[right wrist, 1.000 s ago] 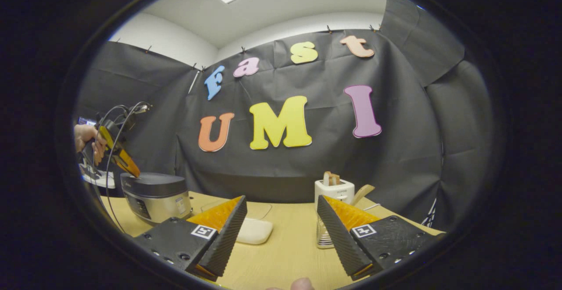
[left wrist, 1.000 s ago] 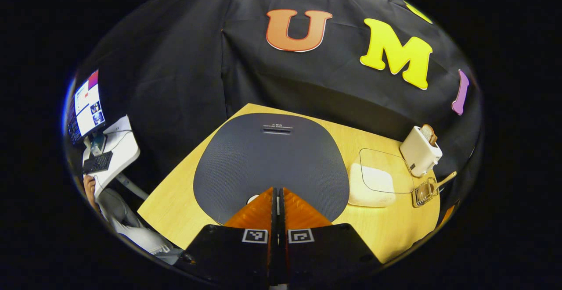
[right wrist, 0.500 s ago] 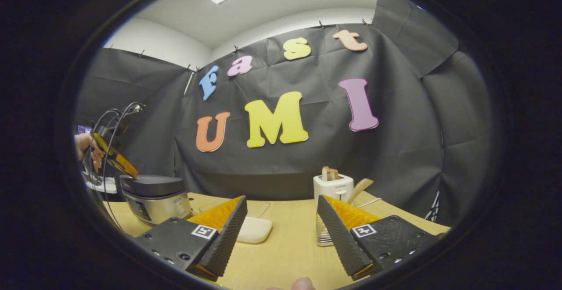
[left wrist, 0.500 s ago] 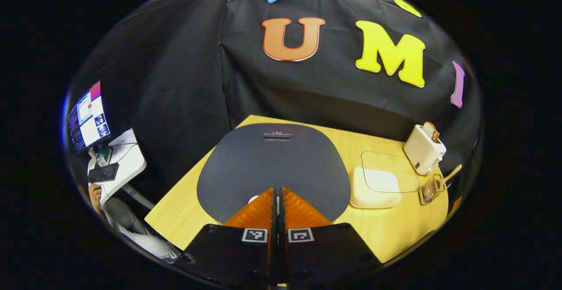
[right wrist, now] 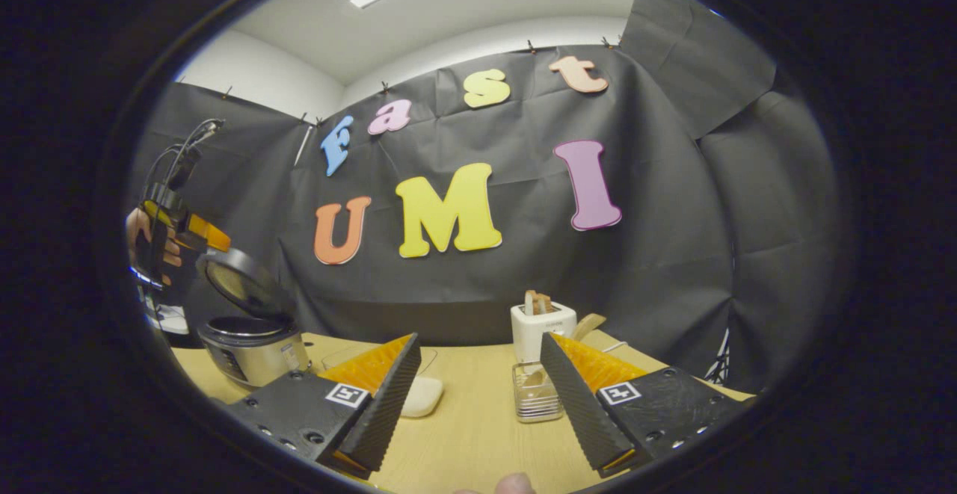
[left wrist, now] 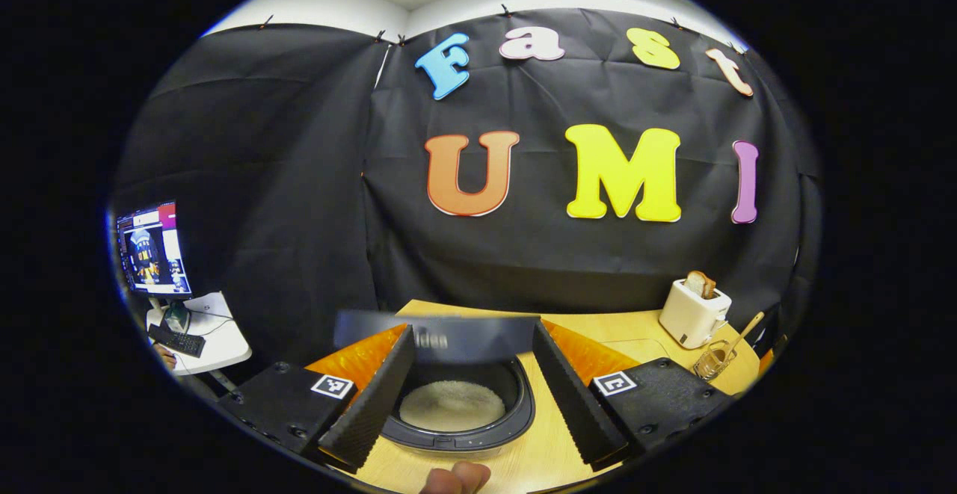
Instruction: Close the left gripper, press the button to open the rice cooker; take a wooden spoon from the chopstick holder with the right hand, scoop a spoonful of rice and pour it into the rice cooker, then put the wooden spoon back into the chopstick holder.
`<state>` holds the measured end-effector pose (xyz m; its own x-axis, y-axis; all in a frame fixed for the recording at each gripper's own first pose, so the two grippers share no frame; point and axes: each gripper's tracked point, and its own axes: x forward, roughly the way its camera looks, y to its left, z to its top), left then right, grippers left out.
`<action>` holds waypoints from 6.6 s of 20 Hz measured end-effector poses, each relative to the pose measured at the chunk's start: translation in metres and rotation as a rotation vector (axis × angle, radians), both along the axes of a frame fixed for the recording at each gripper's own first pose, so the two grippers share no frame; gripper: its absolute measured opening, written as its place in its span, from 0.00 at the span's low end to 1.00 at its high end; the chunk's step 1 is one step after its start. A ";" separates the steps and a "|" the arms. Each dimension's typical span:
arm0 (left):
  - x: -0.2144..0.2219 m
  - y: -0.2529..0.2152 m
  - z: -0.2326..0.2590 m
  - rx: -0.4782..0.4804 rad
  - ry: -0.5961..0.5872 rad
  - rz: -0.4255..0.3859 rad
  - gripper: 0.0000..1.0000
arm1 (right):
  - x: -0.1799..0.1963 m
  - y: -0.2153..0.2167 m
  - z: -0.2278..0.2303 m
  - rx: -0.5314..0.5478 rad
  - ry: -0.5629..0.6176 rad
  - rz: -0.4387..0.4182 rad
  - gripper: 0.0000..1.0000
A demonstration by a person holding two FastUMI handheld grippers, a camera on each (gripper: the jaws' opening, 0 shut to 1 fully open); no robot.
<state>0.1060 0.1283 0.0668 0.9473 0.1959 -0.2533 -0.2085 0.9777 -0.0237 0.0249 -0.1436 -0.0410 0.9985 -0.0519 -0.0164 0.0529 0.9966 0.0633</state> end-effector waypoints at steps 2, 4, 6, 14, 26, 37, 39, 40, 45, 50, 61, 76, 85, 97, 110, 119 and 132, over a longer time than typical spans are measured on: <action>-0.005 0.004 0.004 0.035 -0.033 0.009 1.00 | 0.000 -0.005 -0.001 -0.006 0.009 -0.010 0.96; -0.010 0.008 0.005 0.053 -0.063 0.018 0.95 | 0.002 -0.012 -0.005 -0.010 0.030 -0.017 0.96; -0.018 0.004 0.002 0.044 -0.093 0.013 1.00 | 0.004 -0.020 -0.008 -0.015 0.051 -0.027 0.92; -0.047 -0.003 -0.046 0.103 -0.118 0.003 1.00 | 0.033 -0.044 -0.034 -0.006 0.173 -0.043 0.95; -0.056 -0.024 -0.085 0.014 -0.111 0.000 1.00 | 0.125 -0.107 -0.089 0.109 0.327 -0.113 0.96; -0.067 -0.009 -0.089 0.054 -0.070 0.091 1.00 | 0.185 -0.127 -0.124 0.227 0.355 -0.106 0.86; -0.066 -0.012 -0.089 0.064 -0.069 0.086 1.00 | 0.188 -0.129 -0.121 0.229 0.343 -0.117 0.60; -0.065 -0.014 -0.089 0.069 -0.069 0.083 1.00 | 0.190 -0.131 -0.120 0.227 0.337 -0.127 0.58; -0.066 -0.017 -0.088 0.079 -0.065 0.078 1.00 | 0.189 -0.129 -0.121 0.259 0.341 -0.108 0.33; -0.072 -0.011 -0.089 0.068 -0.066 0.084 1.00 | 0.192 -0.121 -0.115 0.274 0.336 -0.100 0.01; -0.083 -0.001 -0.093 0.070 -0.104 0.056 1.00 | 0.182 -0.105 -0.046 0.069 0.215 -0.132 0.00; -0.093 0.020 -0.113 -0.019 -0.120 0.035 1.00 | 0.238 0.112 0.020 0.019 0.136 0.134 0.00; -0.093 0.028 -0.116 0.015 -0.125 0.000 1.00 | 0.254 0.160 -0.096 -0.187 0.348 0.094 0.01; -0.104 0.051 -0.117 0.018 -0.111 0.010 1.00 | 0.240 0.199 -0.135 -0.184 0.399 0.091 0.00; -0.109 0.069 -0.122 0.021 -0.087 0.034 1.00 | 0.251 0.241 -0.141 0.277 0.505 0.153 0.01; -0.111 0.071 -0.120 0.020 -0.082 0.044 1.00 | 0.257 0.226 -0.135 0.607 0.530 0.124 0.00; -0.117 0.074 -0.111 0.032 -0.101 0.056 1.00 | 0.251 0.148 -0.096 0.858 0.416 0.044 0.01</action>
<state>-0.0108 0.2023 -0.0439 0.9552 0.2553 -0.1500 -0.2606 0.9653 -0.0164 0.2756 0.0047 -0.1373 0.9048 0.1803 -0.3859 0.1998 0.6205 0.7583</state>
